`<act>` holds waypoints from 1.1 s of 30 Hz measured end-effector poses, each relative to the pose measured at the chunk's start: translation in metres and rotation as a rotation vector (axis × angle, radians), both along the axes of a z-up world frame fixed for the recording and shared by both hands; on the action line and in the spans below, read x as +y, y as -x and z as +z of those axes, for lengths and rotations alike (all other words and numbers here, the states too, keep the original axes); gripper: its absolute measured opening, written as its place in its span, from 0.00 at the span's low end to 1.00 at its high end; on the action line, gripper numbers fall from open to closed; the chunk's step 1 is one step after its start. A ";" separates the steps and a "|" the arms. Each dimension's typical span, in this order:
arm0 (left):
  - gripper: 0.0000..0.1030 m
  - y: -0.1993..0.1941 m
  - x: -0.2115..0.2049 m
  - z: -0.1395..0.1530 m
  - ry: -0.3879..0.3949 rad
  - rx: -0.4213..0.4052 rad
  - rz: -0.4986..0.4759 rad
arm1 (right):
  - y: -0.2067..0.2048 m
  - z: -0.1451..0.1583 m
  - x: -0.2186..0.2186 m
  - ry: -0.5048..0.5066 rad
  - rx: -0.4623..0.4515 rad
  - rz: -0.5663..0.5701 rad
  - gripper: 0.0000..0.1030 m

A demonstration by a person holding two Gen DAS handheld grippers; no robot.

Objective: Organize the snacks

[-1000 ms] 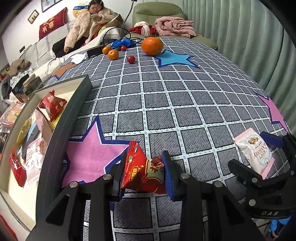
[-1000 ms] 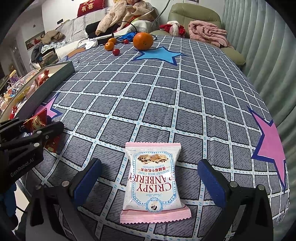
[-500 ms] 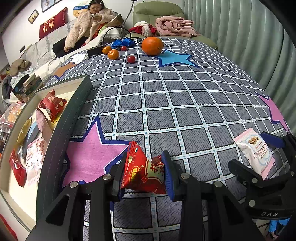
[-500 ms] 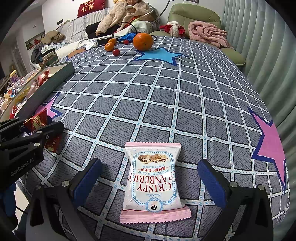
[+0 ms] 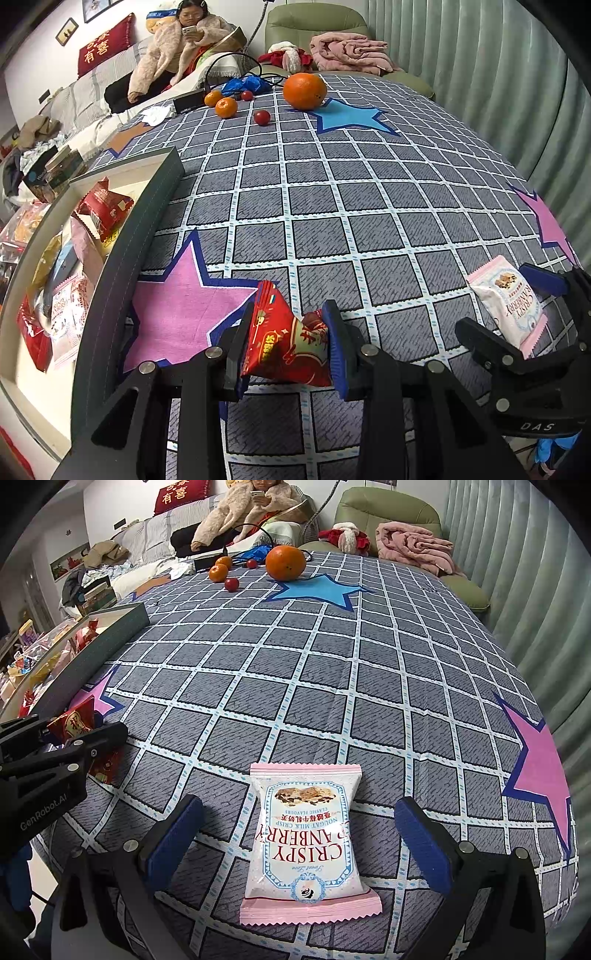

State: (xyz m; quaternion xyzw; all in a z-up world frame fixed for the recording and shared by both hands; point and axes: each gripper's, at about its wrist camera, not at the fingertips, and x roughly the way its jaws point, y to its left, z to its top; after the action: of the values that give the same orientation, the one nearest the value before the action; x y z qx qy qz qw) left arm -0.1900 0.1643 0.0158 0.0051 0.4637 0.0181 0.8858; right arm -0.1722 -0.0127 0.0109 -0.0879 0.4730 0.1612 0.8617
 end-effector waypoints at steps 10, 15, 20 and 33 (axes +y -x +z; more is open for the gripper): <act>0.36 0.000 -0.001 -0.002 0.004 -0.002 0.001 | 0.001 0.000 0.000 0.000 0.000 -0.001 1.00; 0.36 0.000 -0.001 -0.002 0.007 -0.001 0.002 | 0.001 0.001 0.000 -0.001 -0.003 -0.001 1.00; 0.36 0.000 -0.001 -0.002 0.006 0.000 0.001 | 0.002 0.000 0.000 -0.002 -0.004 -0.001 1.00; 0.36 -0.001 0.000 -0.002 0.011 0.005 -0.002 | 0.000 0.001 0.000 0.003 0.006 -0.009 1.00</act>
State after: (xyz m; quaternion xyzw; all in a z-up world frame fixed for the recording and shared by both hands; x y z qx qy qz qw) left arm -0.1893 0.1643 0.0140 0.0004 0.4659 0.0147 0.8847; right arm -0.1719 -0.0126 0.0122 -0.0866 0.4764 0.1567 0.8608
